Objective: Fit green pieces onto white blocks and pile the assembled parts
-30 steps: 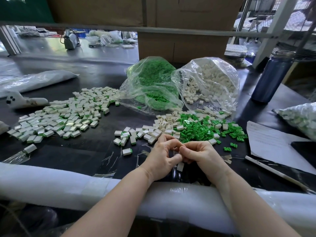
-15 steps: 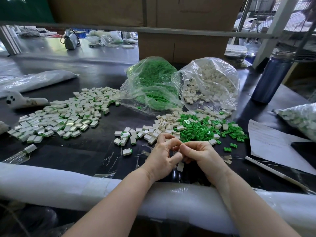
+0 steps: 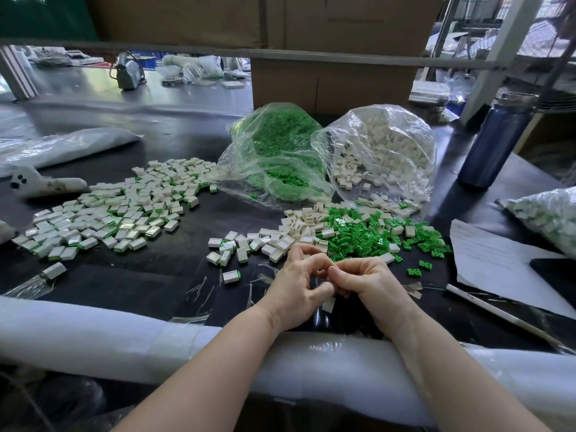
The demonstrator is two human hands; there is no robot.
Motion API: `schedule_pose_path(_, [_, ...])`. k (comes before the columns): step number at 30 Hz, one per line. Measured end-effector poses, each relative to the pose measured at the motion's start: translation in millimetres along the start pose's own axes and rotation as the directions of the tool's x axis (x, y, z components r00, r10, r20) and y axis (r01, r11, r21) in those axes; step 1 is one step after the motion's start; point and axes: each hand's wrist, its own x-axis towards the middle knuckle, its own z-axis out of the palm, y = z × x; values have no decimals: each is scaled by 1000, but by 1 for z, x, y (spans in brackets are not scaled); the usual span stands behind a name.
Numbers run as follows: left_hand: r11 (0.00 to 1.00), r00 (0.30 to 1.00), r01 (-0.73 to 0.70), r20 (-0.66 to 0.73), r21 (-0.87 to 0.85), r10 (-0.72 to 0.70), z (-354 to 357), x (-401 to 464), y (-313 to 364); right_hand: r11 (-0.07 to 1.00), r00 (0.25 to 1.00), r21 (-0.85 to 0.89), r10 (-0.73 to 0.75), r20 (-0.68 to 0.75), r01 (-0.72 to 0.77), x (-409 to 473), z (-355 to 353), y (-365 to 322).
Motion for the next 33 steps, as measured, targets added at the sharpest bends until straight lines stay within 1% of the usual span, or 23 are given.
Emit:
schedule_pose_path(7, [1000,1000,7,5,-13,-7,-1,0,3,1000,1000,18,-3,6,3,0,-1,1])
schedule_pose_path(11, [998,999,-4,-41,-67,1,-2,0,2,999,999,-31,-37,38,38,1,1,2])
schedule_pose_path(16, [997,986,24,-161,-68,-35,-2,1,-2,996,992,-32,-85,-93,82,3,-2,3])
schedule_pose_path(21, [999,988,28,-151,-43,-34,-1,2,-4,981,983,-145,-146,-106,130,2,-2,2])
schedule_pose_path(24, [997,975,40,-215,-60,-52,0,3,-5,967,974,-205,-180,-134,150,2,-1,2])
schedule_pose_path(26, [994,944,83,-313,-67,-100,-1,3,-8,930,965,-331,-219,-146,161,3,-2,4])
schedule_pose_path(28, [986,892,131,-421,-101,-162,-2,3,-10,889,958,-431,-243,-153,156,3,-1,5])
schedule_pose_path(31, [986,775,167,-616,-20,-144,-7,4,-11,859,964,-493,-231,-130,140,2,0,6])
schedule_pose_path(33, [979,707,204,-689,-16,-159,-10,4,-12,838,976,-530,-202,-84,128,1,1,7])
